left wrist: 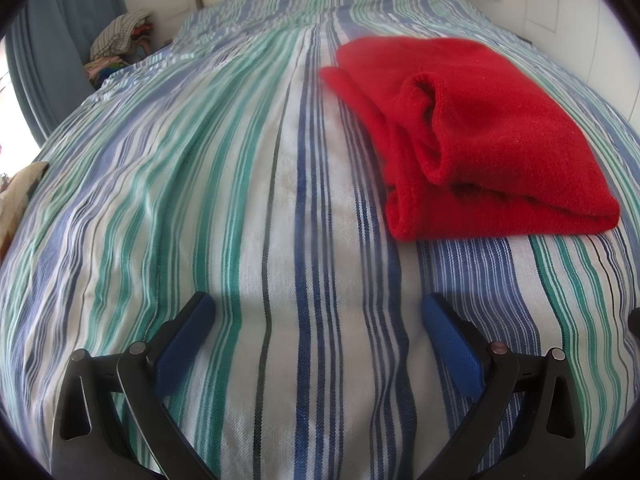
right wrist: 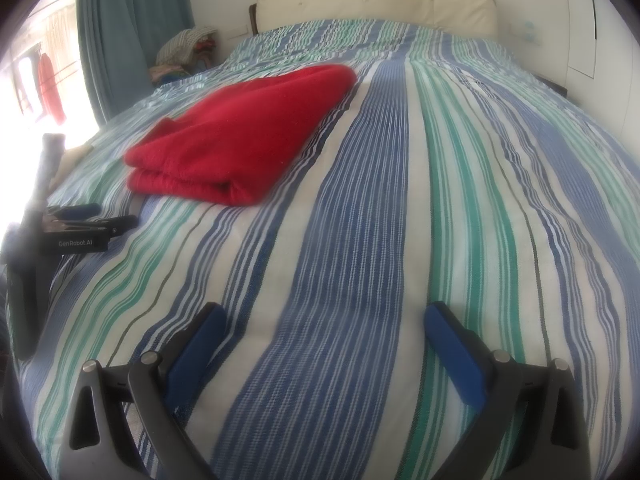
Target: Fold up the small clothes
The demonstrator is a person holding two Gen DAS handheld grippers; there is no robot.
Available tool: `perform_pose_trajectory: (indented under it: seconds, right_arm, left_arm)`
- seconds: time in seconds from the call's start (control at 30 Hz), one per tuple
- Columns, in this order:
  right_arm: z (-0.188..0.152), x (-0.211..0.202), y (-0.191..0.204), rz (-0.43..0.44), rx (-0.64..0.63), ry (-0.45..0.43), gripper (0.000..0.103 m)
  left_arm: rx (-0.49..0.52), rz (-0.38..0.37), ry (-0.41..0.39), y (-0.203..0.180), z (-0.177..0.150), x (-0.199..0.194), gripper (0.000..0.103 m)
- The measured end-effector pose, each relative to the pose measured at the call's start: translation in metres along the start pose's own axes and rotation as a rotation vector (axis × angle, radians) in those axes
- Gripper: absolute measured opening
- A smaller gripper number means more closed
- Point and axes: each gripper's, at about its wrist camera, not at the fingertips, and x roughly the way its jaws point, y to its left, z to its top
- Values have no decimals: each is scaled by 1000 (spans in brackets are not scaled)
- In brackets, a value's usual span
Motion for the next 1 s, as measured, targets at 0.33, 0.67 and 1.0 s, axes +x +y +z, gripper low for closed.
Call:
perform_pose_trajectory:
  seconds: [0.33, 0.67, 1.0]
  right_arm:
    - [0, -1, 0, 2, 1, -1, 99]
    - [0, -2, 0, -9, -6, 3, 99]
    - [0, -3, 2, -8, -6, 2, 100]
  left_arm:
    - [0, 0, 0, 0, 0, 0, 103]
    - [-1, 5, -9, -1, 0, 1, 103]
    - [-91, -202, 53, 27, 15, -23, 102]
